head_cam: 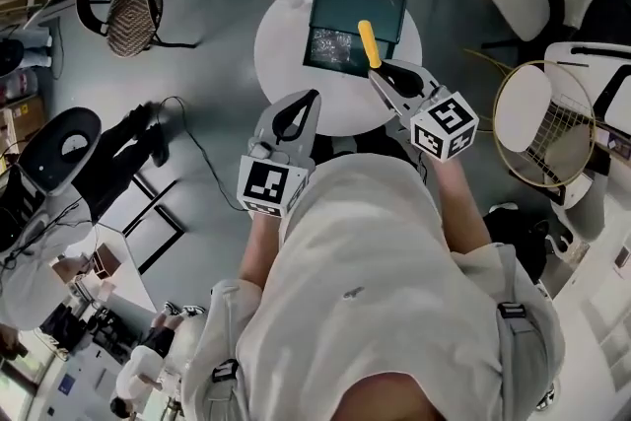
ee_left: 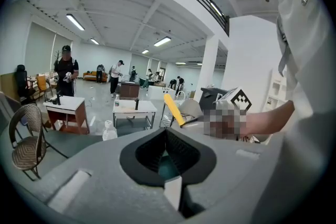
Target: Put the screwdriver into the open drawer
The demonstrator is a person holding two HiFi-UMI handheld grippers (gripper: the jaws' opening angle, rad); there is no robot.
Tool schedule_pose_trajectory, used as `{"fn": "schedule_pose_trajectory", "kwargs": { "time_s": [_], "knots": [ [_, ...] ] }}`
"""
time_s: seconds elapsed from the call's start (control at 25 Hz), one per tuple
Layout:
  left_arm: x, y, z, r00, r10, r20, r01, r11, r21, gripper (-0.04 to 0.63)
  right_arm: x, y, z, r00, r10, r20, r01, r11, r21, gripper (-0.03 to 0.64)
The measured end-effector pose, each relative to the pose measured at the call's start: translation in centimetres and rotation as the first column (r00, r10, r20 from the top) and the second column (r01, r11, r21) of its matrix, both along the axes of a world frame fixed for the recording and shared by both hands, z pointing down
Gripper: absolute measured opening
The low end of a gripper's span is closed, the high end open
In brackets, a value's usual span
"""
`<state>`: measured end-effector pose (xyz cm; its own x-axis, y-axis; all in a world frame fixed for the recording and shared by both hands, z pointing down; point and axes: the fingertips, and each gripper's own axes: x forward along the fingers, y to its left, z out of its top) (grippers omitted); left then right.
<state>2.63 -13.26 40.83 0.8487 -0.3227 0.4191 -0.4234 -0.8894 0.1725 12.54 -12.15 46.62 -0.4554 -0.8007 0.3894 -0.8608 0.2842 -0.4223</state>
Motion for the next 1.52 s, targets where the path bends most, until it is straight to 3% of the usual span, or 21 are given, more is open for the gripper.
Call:
{"fn": "schedule_pose_trajectory", "kwargs": {
  "time_s": [0.4,0.72,1.2,1.36,1.52],
  "knots": [
    [-0.7,0.7,1.6,0.985,-0.147,0.092,0.151,0.987,-0.049,0.012,-1.4,-1.9,8.0,0.983,-0.181,0.003,0.18,0.976,-0.119,0.064],
    [-0.4,1.1,1.8,0.969,-0.224,0.106,0.23,0.972,-0.048,0.012,-1.9,-3.1,14.3,0.951,-0.297,-0.081,0.276,0.939,-0.205,0.064],
    [-2.7,2.0,2.6,0.934,-0.338,0.116,0.347,0.936,-0.067,0.012,-3.4,-4.7,24.2,0.822,-0.484,-0.301,0.348,0.844,-0.408,0.063],
    [-2.4,2.0,2.8,0.938,-0.33,0.105,0.339,0.937,-0.083,0.012,-3.8,-5.3,26.1,0.769,-0.534,-0.35,0.346,0.809,-0.475,0.063],
    [-2.7,2.1,2.8,0.941,-0.325,0.099,0.333,0.939,-0.081,0.012,-4.1,-5.4,27.4,0.752,-0.545,-0.371,0.314,0.791,-0.525,0.064]
  ]
}}
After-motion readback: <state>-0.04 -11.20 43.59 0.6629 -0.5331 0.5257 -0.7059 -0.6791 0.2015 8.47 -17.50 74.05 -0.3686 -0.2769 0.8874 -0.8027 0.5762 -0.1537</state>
